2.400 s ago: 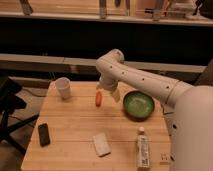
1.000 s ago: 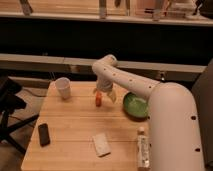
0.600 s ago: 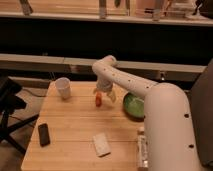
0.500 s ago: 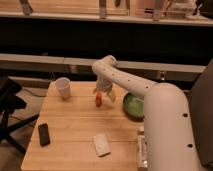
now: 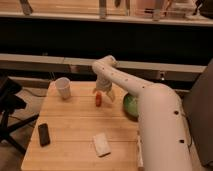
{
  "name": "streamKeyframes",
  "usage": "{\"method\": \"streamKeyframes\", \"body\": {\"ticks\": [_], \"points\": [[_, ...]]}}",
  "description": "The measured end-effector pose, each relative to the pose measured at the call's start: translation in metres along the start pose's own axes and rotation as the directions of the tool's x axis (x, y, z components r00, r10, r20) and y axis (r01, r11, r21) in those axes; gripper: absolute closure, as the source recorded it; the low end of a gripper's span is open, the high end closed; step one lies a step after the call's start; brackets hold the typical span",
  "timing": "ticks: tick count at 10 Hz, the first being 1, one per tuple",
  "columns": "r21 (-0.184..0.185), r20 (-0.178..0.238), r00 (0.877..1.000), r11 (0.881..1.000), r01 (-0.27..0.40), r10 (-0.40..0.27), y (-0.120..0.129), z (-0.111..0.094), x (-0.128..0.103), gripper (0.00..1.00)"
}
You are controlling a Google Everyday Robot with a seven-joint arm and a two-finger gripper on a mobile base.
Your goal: Drag the pepper across the table
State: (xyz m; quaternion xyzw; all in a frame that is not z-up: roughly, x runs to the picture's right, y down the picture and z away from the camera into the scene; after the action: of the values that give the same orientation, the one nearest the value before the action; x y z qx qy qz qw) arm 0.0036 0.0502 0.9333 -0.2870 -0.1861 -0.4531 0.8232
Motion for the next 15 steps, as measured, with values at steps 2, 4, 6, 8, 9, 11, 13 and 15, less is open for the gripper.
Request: {"method": "streamKeyframes", "body": {"ticks": [2,4,6,8,9,11,13,15], "points": [[-0.001,0.003,1.000,1.000,-0.001,0.001,-0.001,0.004,0.002,0.20],[-0.001,0.006,1.000,1.000,-0.006,0.006,-0.003,0.010,0.004,0.20],[0.001,0.007,1.000,1.000,-0.005,0.005,-0.006,0.013,0.005,0.20],[0.002,0.008,1.000,1.000,-0.002,0.002,-0.009,0.016,0.006,0.20],[0.003,0.008,1.000,1.000,-0.003,0.003,-0.009,0.017,0.008,0.20],[0.004,0.009,1.000,1.000,-0.007,0.007,-0.009,0.019,0.010,0.20],[0.007,0.011,1.000,1.000,-0.007,0.007,-0.011,0.020,0.012,0.20],[0.010,0.013,1.000,1.000,-0.005,0.005,-0.013,0.022,0.013,0.20]]}}
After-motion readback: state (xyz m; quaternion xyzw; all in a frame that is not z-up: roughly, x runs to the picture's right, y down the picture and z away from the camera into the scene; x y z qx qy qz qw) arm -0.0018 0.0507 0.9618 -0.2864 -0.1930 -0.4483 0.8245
